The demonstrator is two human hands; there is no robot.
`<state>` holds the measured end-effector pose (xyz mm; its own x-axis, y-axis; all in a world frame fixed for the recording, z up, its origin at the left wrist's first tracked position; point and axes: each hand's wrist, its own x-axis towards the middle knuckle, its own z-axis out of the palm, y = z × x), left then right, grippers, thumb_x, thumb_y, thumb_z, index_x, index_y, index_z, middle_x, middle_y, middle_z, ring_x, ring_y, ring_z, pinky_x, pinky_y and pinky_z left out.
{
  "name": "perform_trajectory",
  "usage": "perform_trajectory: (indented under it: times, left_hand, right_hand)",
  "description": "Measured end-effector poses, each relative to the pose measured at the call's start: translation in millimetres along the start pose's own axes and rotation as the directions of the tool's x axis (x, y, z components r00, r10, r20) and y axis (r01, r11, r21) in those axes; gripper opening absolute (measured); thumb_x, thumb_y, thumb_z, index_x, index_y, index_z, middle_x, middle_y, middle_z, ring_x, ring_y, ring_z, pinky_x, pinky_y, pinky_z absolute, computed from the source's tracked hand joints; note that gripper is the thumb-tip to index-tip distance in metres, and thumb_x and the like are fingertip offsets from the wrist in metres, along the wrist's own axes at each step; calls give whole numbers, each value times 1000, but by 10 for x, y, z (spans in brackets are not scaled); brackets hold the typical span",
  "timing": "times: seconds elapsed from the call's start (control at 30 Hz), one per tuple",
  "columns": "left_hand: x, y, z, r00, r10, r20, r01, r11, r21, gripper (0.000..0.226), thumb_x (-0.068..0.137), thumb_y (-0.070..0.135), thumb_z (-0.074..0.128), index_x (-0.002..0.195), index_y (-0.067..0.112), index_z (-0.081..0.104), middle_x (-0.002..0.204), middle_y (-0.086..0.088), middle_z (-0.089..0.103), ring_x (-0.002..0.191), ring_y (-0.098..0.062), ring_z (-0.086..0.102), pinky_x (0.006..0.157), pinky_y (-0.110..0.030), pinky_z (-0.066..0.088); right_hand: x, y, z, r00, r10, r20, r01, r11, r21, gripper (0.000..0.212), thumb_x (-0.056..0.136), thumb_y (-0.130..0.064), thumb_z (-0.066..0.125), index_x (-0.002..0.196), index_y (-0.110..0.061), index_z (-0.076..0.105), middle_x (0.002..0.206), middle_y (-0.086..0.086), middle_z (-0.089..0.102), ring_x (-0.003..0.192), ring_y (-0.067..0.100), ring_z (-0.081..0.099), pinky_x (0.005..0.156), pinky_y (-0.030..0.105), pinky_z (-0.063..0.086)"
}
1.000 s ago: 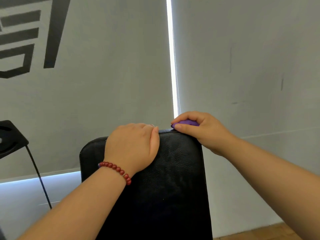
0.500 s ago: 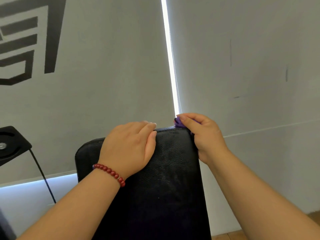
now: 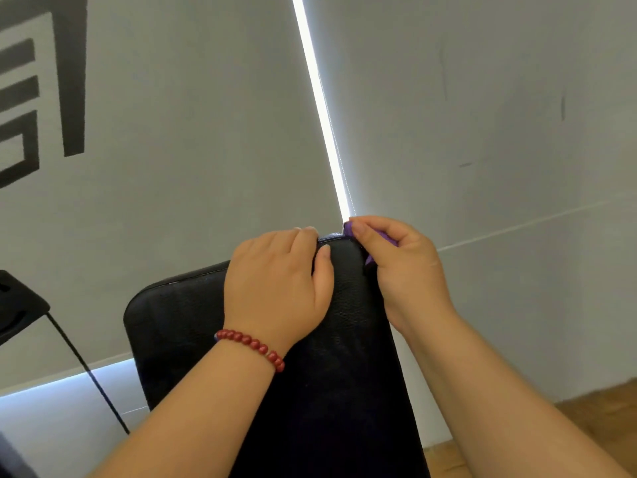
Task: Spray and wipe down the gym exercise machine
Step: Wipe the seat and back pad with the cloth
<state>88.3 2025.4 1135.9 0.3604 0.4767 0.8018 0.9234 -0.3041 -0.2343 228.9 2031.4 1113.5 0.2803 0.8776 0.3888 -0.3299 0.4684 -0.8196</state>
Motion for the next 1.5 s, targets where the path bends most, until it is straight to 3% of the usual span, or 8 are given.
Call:
perform_trajectory:
  times: [0.13,0.3,0.47,0.7,0.9,1.1,1.3,1.5]
  left_hand:
    - [-38,27,11,996,82,-31,-82,997,8,40,93,35,39,109,10,67,97,-2,70,84,-22,64,75,-33,42]
    - [-14,206,33,997,-20,-71,19,1000,-18,35,93,32,40,102,12,67,94,-2,68,82,-23,63,77,-31,31]
    - [-45,255,122,992,-46,-117,50,998,35,36,92,32,41,107,13,67,102,-2,68,91,-25,63,84,-33,33]
    - [-74,268,129,989,-54,-137,62,997,49,38,94,31,39,113,13,67,106,-2,68,97,-24,62,88,-33,34]
    - [-93,280,147,981,-64,-185,71,997,32,39,93,28,40,119,12,66,111,-1,68,102,-17,55,93,-30,33]
    - [-103,287,157,981,-4,-192,9,1000,30,42,93,23,43,127,8,61,119,-5,67,107,-17,55,95,-28,35]
    - [-101,303,169,981,12,-193,-3,999,45,43,93,22,42,129,7,60,122,-6,65,107,-18,55,95,-30,36]
    - [-172,432,195,993,-38,-114,48,995,91,53,96,31,37,142,6,46,141,-9,52,132,-23,45,115,-39,23]
  right_hand:
    - [-170,96,-94,998,6,-60,1,994,112,14,87,-13,70,82,-23,77,77,-3,72,61,5,56,61,18,49]
    - [121,61,-23,995,79,64,-85,992,92,15,87,-14,71,79,-24,78,90,3,75,88,19,69,86,37,56]
    - [-135,212,-170,1000,9,-11,-7,982,190,18,86,-12,70,79,-26,79,86,-1,76,80,13,69,75,24,55]
    - [81,34,-77,990,-92,111,82,992,97,22,85,-10,71,78,-29,76,85,-3,76,80,27,67,81,35,56]
    - [-327,295,-330,998,-33,45,23,978,209,19,83,-4,71,88,-21,76,91,-5,76,83,7,70,74,18,54]
    - [60,133,-163,991,-62,119,33,973,230,21,86,-6,70,84,-26,75,100,-13,74,100,7,69,92,28,54]
    - [-268,338,-349,997,-14,73,-6,964,266,21,84,-4,71,87,-24,76,97,-8,76,91,11,71,70,18,55]
    - [173,157,-159,992,-25,127,-1,980,199,15,86,-8,71,86,-23,75,88,-5,75,84,7,70,81,22,55]
